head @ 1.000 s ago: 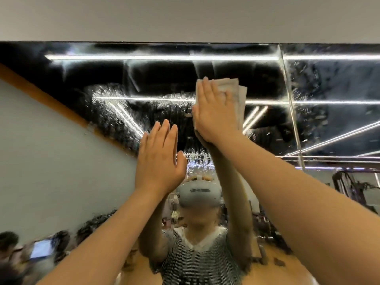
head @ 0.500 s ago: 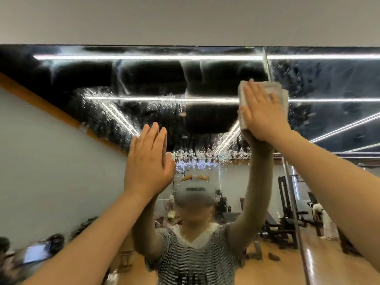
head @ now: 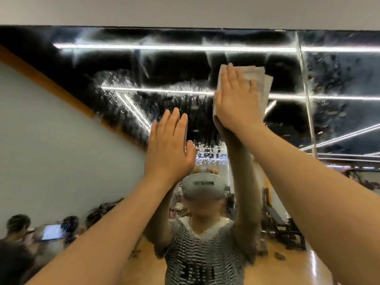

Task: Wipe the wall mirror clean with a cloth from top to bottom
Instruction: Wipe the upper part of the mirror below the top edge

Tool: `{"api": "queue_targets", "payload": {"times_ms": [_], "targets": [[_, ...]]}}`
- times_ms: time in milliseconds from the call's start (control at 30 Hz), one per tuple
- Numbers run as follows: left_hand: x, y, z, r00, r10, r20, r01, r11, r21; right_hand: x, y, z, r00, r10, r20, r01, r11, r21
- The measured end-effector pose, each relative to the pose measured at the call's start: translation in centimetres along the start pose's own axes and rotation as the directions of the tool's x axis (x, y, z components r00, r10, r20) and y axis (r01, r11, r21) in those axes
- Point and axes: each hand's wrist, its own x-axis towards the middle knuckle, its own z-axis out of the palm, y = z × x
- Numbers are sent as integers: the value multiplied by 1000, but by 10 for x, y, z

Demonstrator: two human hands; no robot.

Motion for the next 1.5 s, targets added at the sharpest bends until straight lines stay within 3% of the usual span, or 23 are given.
{"api": "queue_targets", "payload": {"times_ms": [133,1067,1500], "targets": [[0,-1,0,1000,4,-15,-4,1000,-2,1,-12,10,994,91,-53,-87,994,64],[-2,-5,3,994,-14,-105,11,1000,-21,-5,-14,10,991,80,-107,-69,992,102],[-4,-4,2,993,39,-110,-37,999,25,-8,-15,5,996,77,-34,-75,995,61]]}}
